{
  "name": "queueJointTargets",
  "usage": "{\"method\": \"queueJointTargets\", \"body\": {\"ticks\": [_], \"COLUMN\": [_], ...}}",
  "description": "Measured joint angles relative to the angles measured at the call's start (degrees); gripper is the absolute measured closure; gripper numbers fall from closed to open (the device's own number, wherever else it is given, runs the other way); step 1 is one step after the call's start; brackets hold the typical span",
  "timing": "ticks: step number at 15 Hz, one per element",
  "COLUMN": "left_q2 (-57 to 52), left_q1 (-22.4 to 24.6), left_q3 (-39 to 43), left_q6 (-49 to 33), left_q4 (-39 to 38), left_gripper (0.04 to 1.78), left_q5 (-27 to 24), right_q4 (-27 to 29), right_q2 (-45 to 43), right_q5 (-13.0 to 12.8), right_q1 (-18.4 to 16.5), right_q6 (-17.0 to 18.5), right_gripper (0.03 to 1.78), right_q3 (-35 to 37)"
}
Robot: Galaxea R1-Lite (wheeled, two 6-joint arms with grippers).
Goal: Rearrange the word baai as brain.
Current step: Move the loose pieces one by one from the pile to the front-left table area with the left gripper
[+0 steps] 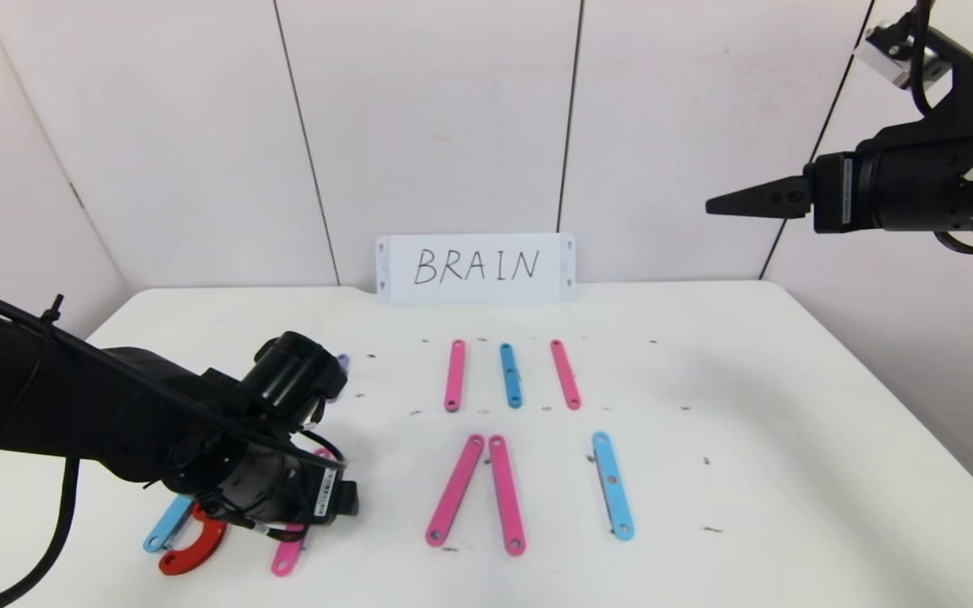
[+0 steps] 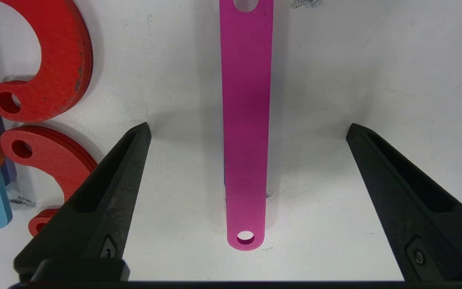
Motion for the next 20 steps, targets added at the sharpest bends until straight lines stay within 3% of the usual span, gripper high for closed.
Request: {"method": "queueJointTargets", "body": {"ticks": [8,14,20], "left_q2": [-3.5,-8.1,-8.3], "left_q1": [0.1,0.8,6.6], "left_q3": [-4.8,-18.1,-26.4], "left_q6": [0.6,1.2,6.8], "left_q4": [2.2,14.0,16.1], "left_gripper": [0.09,0.09,0.09], "left_q5": [0.5,0.8,0.8], "right_q4": [0.0,0.0,0.0], "right_q2": [-0.1,-0.1,-0.1], "right_q5": [0.0,0.0,0.0], "right_q1": [0.0,0.0,0.0], "right_q6": [0.0,0.0,0.0], "right_gripper": [0.07,0.07,0.07], "right_q3": [0.0,0.0,0.0]}}
